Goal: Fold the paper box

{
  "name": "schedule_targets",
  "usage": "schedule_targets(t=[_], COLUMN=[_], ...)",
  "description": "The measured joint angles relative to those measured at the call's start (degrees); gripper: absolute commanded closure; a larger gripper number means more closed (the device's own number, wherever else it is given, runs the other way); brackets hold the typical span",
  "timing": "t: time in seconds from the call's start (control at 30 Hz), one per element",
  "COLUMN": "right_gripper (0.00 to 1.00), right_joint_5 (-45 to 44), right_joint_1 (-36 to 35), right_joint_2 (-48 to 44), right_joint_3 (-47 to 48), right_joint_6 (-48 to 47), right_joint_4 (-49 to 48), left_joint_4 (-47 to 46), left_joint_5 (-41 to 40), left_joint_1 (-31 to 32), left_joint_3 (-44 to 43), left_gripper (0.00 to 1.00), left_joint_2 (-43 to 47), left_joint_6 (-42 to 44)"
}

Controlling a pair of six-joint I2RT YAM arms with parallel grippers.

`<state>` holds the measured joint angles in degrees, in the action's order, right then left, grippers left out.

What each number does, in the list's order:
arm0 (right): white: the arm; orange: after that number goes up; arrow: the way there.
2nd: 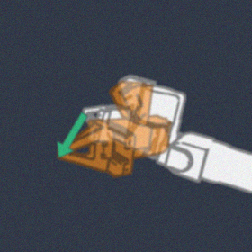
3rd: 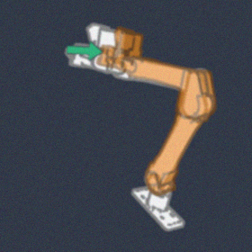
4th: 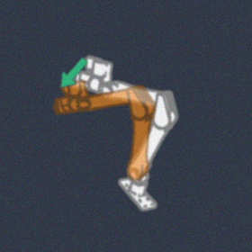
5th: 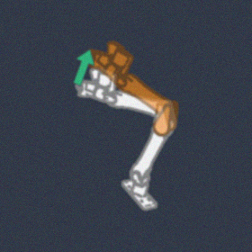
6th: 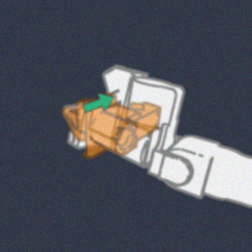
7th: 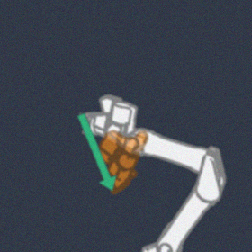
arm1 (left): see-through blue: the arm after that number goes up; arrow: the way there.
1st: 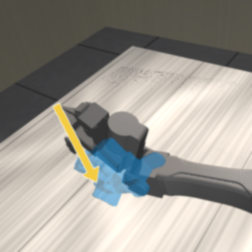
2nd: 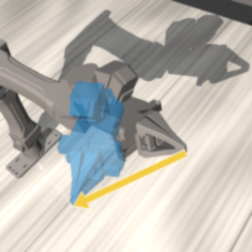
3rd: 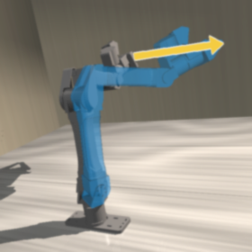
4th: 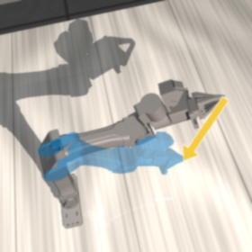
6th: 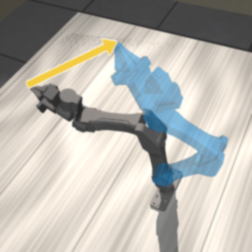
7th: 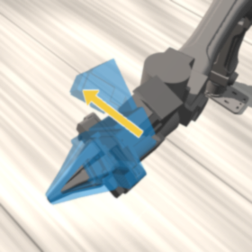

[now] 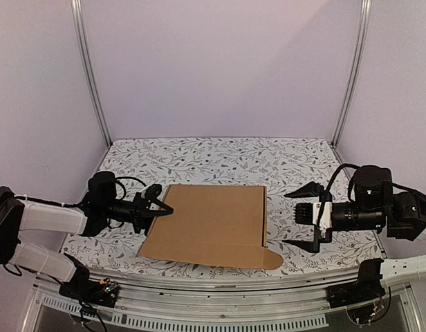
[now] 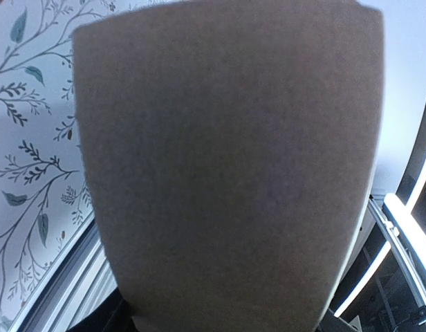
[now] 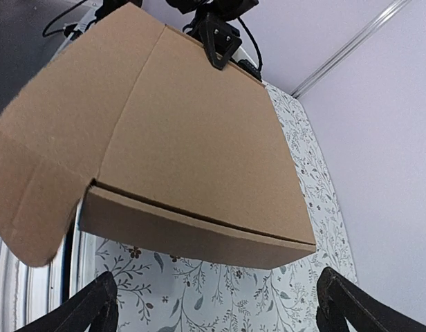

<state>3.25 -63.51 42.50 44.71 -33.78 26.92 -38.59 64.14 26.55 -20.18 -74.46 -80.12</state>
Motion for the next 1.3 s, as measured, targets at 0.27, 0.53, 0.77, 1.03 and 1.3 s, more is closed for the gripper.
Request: schedule_targets(t=[0.27, 0.53, 0.77, 1.03, 1.3], right_gripper=[0.01, 0.01, 0.01, 0.01, 0.01], right_joint_5=[-16.96, -26.4, -28.74, -30.8, -31.04], right_joint_1=[-14.58, -19.98, -22.43, -24.28, -25.18], right_joint_2=[0.11, 3.28, 7.41, 9.99, 7.23], right_joint_3=[-8.0, -16.06, -17.38, -17.38, -17.35], right_joint_6=[-22.36, -41.42, -46.73, -47.25, -43.58], right_joint_4=[-9.22, -22.77, -33.68, -34.77, -29.03], left_joint_4=[14.36, 19.3, 20.33, 21.22, 21.29], left_joint_5=[4.83, 6.23, 6.93, 7.08, 8.07], left_joint_1=[-0.26, -0.31, -0.31, -0.42, -0.44], left_joint_3=[-0.74, -1.68, -1.97, -1.97, -1.97], left_gripper=[0.68, 0.69, 0.7, 0.72, 0.72], left_joint_2=[5.14, 5.01, 5.05, 5.09, 5.46], left_joint_6=[8.59, 11.69, 12.22, 12.7, 12.79])
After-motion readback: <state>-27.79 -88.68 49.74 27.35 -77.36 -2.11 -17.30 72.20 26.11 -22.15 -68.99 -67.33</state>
